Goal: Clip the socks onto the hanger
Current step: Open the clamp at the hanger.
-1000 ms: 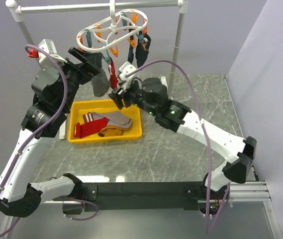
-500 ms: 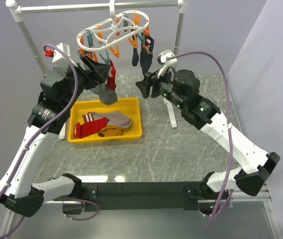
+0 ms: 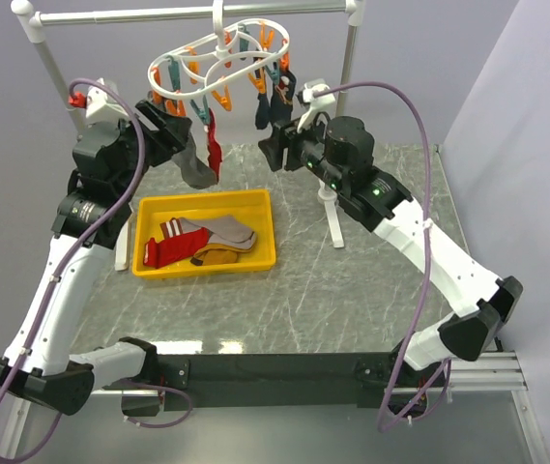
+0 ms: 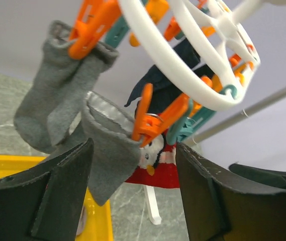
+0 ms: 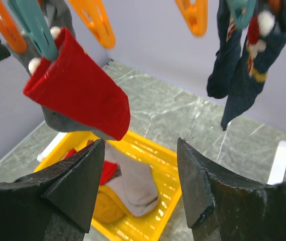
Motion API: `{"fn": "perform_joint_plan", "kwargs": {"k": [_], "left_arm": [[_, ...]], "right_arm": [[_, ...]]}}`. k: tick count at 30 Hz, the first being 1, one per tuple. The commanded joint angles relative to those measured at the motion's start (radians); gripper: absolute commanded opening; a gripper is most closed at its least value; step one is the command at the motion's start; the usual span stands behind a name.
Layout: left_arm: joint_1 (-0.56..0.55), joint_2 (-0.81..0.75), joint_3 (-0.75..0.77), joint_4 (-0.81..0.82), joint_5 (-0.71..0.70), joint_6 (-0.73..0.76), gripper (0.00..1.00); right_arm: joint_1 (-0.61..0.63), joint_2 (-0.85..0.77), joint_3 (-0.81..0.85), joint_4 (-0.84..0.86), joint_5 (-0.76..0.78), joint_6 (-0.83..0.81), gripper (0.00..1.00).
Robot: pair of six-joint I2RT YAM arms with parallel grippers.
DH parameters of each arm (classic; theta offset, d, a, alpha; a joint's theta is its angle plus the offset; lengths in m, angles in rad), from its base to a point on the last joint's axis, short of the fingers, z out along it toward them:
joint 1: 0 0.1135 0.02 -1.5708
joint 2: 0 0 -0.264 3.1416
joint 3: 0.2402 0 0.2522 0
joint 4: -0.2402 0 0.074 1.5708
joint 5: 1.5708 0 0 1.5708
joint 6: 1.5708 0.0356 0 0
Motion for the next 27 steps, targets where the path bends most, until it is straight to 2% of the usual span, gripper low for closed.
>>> {"fn": "perform_joint_plan", "kwargs": {"k": [1,10,15,27], "left_arm": [[0.045,0.005,0.021,0.015,0.021,-0.007,0.71],[0.108,0.069,0.05,0.009,0.059,-0.008,0.68],[0.137,0.104,0.073,0.011,0.068,-0.008,0.69],[0.169,0.103,0.08,0.043,0.074,0.039,0.69]], "right_arm": [[-0.008,0.033,0.097,0.068,-0.011,-0.015,0.66],[-0.008,0.108,0.177,0.122,-0.037,-0.06,0.64],[-0.008,0.151,0.19,0.183,-0.108,-0.08,0.64],[-0.008,0.28,0.33,0.219,-0.189,-0.12,0.63]]}}
